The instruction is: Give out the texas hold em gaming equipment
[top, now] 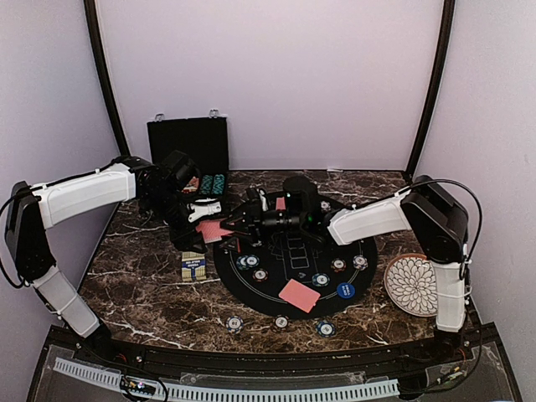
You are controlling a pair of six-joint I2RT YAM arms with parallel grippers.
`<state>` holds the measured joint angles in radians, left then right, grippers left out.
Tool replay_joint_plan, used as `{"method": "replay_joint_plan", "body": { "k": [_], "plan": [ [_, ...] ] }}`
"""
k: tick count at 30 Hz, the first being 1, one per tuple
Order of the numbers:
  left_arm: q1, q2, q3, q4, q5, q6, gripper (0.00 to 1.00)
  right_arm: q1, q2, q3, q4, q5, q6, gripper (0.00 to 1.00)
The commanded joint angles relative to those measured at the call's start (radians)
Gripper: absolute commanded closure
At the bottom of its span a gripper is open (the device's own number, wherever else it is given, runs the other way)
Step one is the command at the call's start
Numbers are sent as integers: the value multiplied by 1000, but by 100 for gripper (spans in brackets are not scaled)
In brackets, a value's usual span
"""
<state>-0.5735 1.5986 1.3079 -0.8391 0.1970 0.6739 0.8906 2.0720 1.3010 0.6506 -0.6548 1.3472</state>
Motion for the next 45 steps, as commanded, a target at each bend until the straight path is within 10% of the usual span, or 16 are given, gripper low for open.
{"method": "replay_joint_plan", "body": {
  "k": [1, 10, 16, 25, 37, 45],
  "plan": [
    [-1, -32, -11, 6, 1, 12, 100, -6, -28, -5, 2, -24, -4, 85],
    [-2, -33, -20, 5, -6, 15, 100, -48, -118, -48, -175, -3, -122, 100],
    [-2, -33, -29, 7, -16, 19, 100, -121, -253, -7, -611, 86, -381, 100],
    [-1, -39, -35, 3, -13, 19, 100, -179, -253, 336, -1467, 784, -871, 100],
    [-1, -46, -36, 0, -11, 21, 100, -112, 32, 630, -1811, 1409, -910, 100],
    [-1, -55, -42, -3, -9, 20, 100, -22, 282, 820, -1964, 1504, -888, 100]
  ]
}}
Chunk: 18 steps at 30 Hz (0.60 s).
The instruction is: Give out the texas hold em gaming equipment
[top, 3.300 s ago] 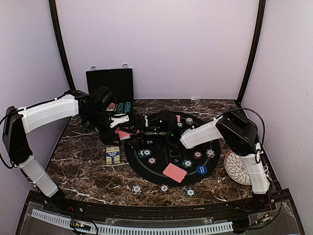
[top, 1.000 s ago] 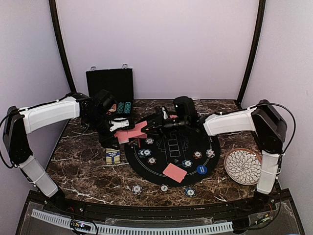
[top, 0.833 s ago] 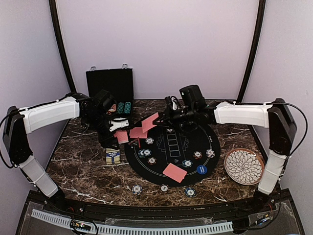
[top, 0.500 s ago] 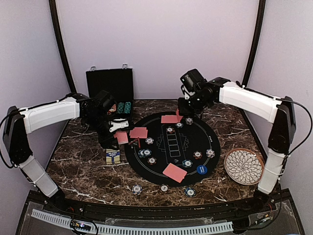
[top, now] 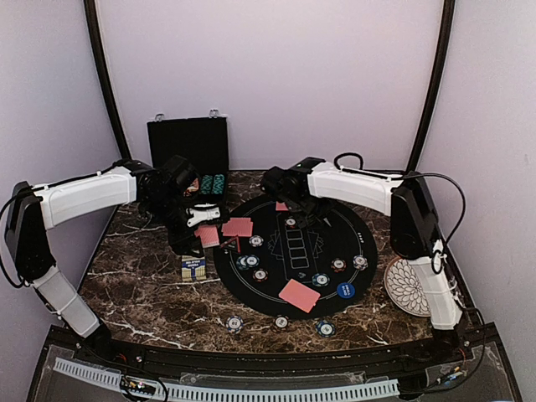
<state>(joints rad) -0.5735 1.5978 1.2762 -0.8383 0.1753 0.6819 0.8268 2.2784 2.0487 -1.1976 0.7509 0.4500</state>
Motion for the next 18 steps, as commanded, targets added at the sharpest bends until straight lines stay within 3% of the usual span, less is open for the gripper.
{"method": "replay_joint_plan", "body": {
  "k": [1, 8, 18],
  "plan": [
    [-1, -54, -11, -4, 12, 12, 100, 52, 100, 87, -123, 91, 13, 100],
    [-2, -59, -15, -2, 11, 12, 100, 104, 218, 179, -123, -5, 7, 100],
    [-2, -50, -10, -1, 16, 8, 100, 109, 278, 266, -27, -187, -5, 83]
  ]
}}
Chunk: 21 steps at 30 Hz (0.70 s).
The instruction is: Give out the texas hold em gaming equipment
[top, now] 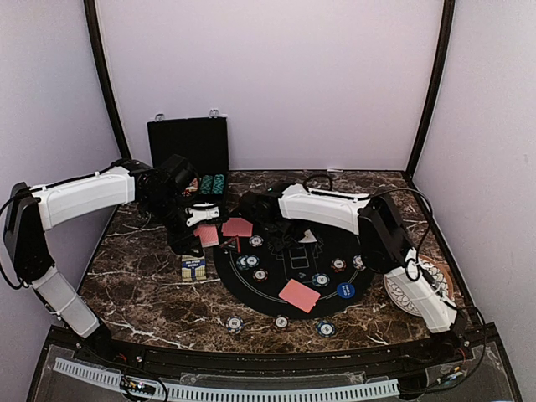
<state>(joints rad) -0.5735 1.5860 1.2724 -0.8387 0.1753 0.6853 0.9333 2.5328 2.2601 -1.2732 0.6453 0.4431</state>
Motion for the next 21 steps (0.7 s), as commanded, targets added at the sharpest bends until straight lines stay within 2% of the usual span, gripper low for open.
{"method": "replay_joint_plan", "body": {
  "k": [1, 6, 7, 10, 14, 21],
  "plan": [
    [-1, -37, -4, -1, 16, 4, 100, 2, 27, 64, 57, -98, 0, 79],
    [-1, -38, 0, -5, 17, 5, 100, -17, 10, 55, 127, -243, -2, 58],
    [-1, -39, -1, -7, 19, 5, 100, -23, -4, 43, 144, -271, 1, 52],
    [-2, -39, -3, -11, 17, 5, 100, -50, -71, -16, 220, -370, 4, 40],
    [-2, -44, -8, -11, 18, 7, 100, -107, -196, -141, 351, -545, 14, 37],
    [-2, -43, -7, -10, 19, 7, 100, -235, -365, -393, 572, -772, 66, 41]
  ]
}}
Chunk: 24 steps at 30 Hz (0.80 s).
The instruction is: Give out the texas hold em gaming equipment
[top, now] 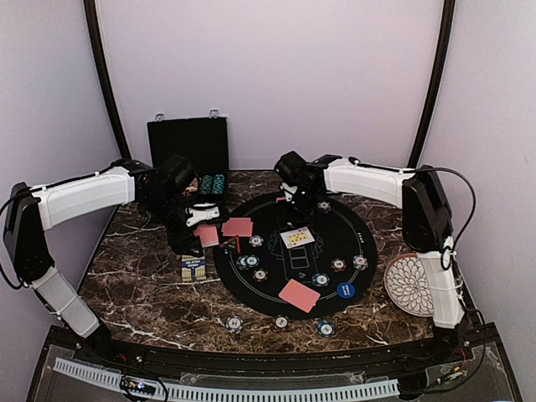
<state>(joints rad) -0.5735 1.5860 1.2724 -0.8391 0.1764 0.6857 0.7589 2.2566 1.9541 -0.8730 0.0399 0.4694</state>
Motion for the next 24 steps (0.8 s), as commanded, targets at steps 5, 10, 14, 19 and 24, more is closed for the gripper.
{"method": "replay_joint_plan", "body": {
  "k": [5, 10, 14, 19, 24],
  "plan": [
    [-2, -46, -10, -9, 15, 9, 100, -100, -76, -134, 215, -192, 41, 57],
    [-2, -49, -10, -12, 14, 11, 100, -104, -33, -126, 213, -200, 33, 74],
    [-1, -48, -7, -12, 13, 15, 100, -105, -3, -125, 213, -191, 32, 79],
    [-1, -47, -4, -10, 12, 15, 100, -119, 38, -115, 214, -189, 31, 82],
    [-1, -46, -4, -9, 11, 15, 100, -138, 77, -83, 214, -197, 29, 84]
  ]
}}
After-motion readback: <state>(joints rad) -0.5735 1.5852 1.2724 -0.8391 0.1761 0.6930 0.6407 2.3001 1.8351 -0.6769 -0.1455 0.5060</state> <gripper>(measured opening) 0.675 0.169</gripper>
